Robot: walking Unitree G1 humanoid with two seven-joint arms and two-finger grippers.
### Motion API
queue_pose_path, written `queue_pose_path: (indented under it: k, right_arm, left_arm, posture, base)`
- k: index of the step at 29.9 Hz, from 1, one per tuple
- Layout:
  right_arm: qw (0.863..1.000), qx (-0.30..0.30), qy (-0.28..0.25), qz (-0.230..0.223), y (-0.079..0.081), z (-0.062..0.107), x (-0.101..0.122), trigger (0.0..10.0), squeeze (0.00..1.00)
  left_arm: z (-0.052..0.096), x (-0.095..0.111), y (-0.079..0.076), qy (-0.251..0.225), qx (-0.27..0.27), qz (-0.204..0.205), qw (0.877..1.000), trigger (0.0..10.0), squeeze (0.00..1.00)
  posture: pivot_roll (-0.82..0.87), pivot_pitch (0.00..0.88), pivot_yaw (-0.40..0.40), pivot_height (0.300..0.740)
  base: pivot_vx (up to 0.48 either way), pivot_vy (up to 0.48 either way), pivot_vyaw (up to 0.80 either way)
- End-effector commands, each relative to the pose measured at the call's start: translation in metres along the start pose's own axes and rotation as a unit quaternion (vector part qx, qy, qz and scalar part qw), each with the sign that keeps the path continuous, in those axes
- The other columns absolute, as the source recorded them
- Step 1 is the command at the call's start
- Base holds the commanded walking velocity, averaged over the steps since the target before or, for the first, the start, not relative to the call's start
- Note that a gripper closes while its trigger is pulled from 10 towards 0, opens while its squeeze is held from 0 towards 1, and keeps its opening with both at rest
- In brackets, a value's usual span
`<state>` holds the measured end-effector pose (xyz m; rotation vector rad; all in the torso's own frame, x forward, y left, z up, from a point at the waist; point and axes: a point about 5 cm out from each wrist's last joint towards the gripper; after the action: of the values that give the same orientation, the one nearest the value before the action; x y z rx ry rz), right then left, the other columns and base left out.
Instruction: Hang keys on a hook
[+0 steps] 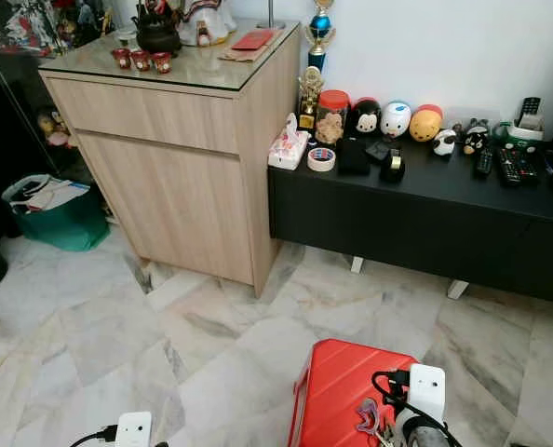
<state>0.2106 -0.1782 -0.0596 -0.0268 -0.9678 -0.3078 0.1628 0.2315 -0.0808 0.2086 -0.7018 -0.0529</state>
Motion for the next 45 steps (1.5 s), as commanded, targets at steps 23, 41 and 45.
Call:
queue_pose_path:
  k: [23, 41, 45]
  right_arm:
    - [1.000, 0.010, -0.004, 0.000, 0.012, -0.005, 0.008, 10.0, 0.00]
    - [1.000, 0.013, -0.012, -0.002, 0.010, -0.007, 0.013, 10.0, 0.00]
    - [1.000, 0.015, -0.017, -0.001, 0.011, -0.007, 0.015, 10.0, 0.00]
  left_arm:
    - [0.001, -0.004, 0.003, 0.005, 0.014, -0.006, 1.000, 10.0, 0.00]
    - [0.002, 0.142, 0.009, -0.328, 0.038, -0.027, 0.944, 10.0, 0.00]
    - [0.006, 0.132, 0.007, -0.336, 0.038, -0.019, 0.941, 10.0, 0.00]
  posture:
    - [0.01, 0.033, 0.001, 0.670]
    - [0.00, 0.039, -0.004, 0.670]
    - [0.00, 0.043, -0.005, 0.670]
  base:
    - [0.000, 0.000, 0.00]
    - [0.000, 0.000, 0.00]
    - [0.000, 0.000, 0.00]
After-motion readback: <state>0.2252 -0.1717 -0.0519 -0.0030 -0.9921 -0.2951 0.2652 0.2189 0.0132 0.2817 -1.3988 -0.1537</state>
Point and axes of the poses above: a point about 5 cm out from each wrist's last joint towards the gripper, its own z axis pointing back from the gripper into the wrist, its own x axis along the axis of the wrist's last joint, y = z × x, and after that the axes turned 9 degrees about -z, right-handed
